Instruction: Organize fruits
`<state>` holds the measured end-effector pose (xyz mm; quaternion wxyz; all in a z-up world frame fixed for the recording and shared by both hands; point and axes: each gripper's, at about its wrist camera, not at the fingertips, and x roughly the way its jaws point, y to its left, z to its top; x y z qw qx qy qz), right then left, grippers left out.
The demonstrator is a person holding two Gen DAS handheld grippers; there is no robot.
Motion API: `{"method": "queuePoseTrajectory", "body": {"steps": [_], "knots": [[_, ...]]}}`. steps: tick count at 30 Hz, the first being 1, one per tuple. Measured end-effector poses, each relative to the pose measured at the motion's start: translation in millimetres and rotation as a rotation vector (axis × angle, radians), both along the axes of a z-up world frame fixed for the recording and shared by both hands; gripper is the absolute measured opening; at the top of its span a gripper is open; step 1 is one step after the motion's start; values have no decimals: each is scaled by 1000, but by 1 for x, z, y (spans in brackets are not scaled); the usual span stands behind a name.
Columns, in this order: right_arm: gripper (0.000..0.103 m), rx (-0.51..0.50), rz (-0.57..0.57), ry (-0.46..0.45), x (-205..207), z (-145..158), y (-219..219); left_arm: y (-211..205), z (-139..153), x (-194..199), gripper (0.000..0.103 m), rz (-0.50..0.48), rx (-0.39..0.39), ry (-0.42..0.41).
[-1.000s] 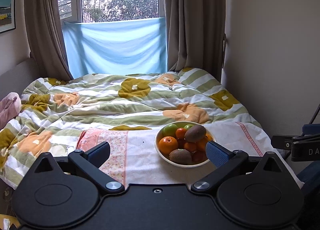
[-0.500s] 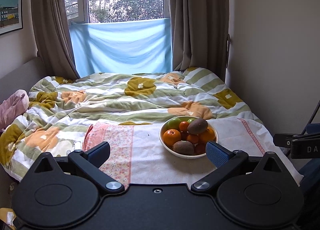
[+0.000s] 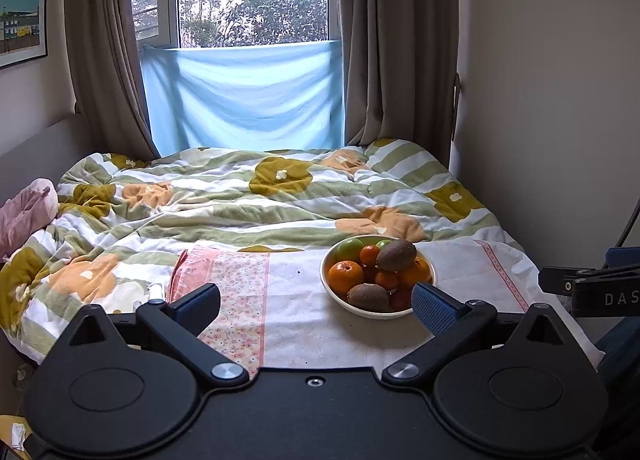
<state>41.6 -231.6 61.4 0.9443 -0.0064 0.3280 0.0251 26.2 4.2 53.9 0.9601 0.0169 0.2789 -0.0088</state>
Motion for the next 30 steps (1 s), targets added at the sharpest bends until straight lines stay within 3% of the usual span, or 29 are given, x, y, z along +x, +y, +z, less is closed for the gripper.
{"method": "queuePoseTrajectory", "body": {"steps": [30], "knots": [[103, -5, 4, 30, 15, -6, 3, 8, -3, 8, 103, 20, -29, 7]]}}
